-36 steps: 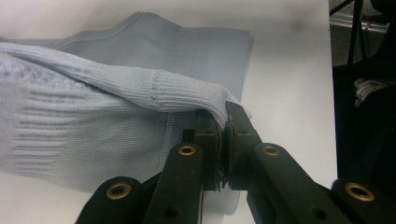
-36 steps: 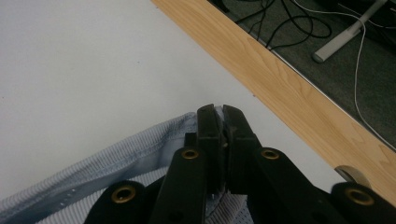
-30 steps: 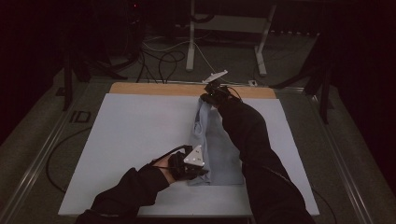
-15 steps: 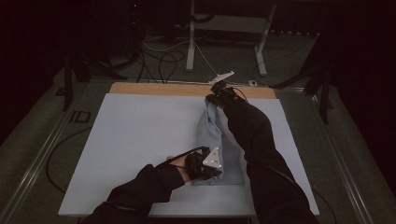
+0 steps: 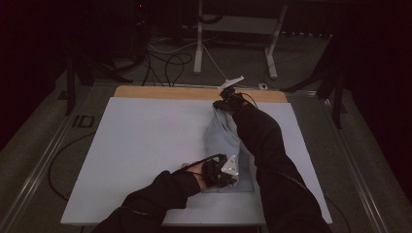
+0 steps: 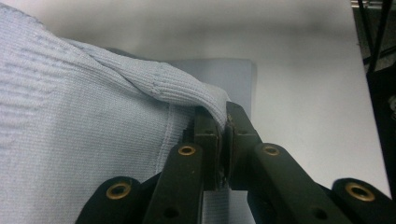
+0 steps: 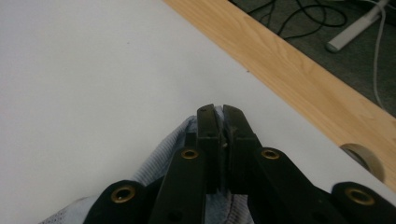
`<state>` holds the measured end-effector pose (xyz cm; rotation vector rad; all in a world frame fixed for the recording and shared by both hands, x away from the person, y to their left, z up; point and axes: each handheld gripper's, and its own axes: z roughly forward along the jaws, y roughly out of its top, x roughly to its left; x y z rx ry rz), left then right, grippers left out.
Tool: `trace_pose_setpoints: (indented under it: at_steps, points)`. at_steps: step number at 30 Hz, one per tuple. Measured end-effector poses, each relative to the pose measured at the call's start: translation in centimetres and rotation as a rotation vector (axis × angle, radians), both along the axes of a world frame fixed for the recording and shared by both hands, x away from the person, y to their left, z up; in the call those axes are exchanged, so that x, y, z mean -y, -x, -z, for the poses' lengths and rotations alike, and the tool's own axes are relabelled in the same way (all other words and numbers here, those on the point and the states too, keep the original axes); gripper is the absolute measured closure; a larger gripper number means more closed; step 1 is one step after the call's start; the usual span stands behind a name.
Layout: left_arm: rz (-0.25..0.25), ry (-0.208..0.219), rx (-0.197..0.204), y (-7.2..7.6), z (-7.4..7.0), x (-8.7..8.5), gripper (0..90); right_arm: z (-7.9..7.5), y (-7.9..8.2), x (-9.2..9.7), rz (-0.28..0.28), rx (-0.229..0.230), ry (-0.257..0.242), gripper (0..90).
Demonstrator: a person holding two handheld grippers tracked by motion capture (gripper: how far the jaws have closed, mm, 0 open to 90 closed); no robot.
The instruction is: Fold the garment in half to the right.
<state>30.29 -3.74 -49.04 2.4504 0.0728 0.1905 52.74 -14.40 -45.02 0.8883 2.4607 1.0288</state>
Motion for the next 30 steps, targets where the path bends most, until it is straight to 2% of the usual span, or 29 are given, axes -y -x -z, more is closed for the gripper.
trace_pose_setpoints:
  at_steps: [4,10,12,14,16,19,21,25,28,30]
  points:
    - [0.006,-0.018,-0.005,-0.3,0.6,0.8,86.8,0.4,-0.2,0.2,0.004,-0.014,0.002,86.7]
    - [0.001,-0.018,-0.016,-0.7,1.0,1.6,86.7,0.8,-0.3,1.1,0.025,-0.01,-0.018,82.4]
    - [0.004,-0.028,-0.016,-0.8,1.1,1.8,86.7,0.7,-0.3,1.5,0.034,0.003,-0.029,72.4]
    - [0.001,-0.034,-0.019,-0.9,1.2,2.2,86.6,0.5,-0.2,2.0,0.055,0.019,-0.041,54.6]
    - [0.004,-0.035,-0.028,-0.8,1.3,2.5,86.4,0.2,-0.1,2.6,0.067,0.029,-0.044,41.4]
    - [0.007,-0.039,-0.029,-0.9,1.4,2.8,85.4,-0.2,0.2,3.6,0.089,0.029,-0.067,25.9]
    - [0.017,-0.024,-0.04,-0.8,1.3,2.9,80.7,-0.3,0.3,4.4,0.08,0.013,-0.095,13.9]
    - [0.037,-0.012,-0.064,-0.6,1.0,3.1,67.9,-0.5,0.8,5.4,0.083,0.01,-0.12,10.4]
    - [0.043,-0.004,-0.075,-0.4,0.7,3.3,62.2,-0.4,1.1,5.8,0.08,0.009,-0.141,9.9]
    - [0.047,0.001,-0.069,-0.4,0.4,3.3,59.3,-0.3,1.2,6.0,0.076,0.008,-0.158,9.8]
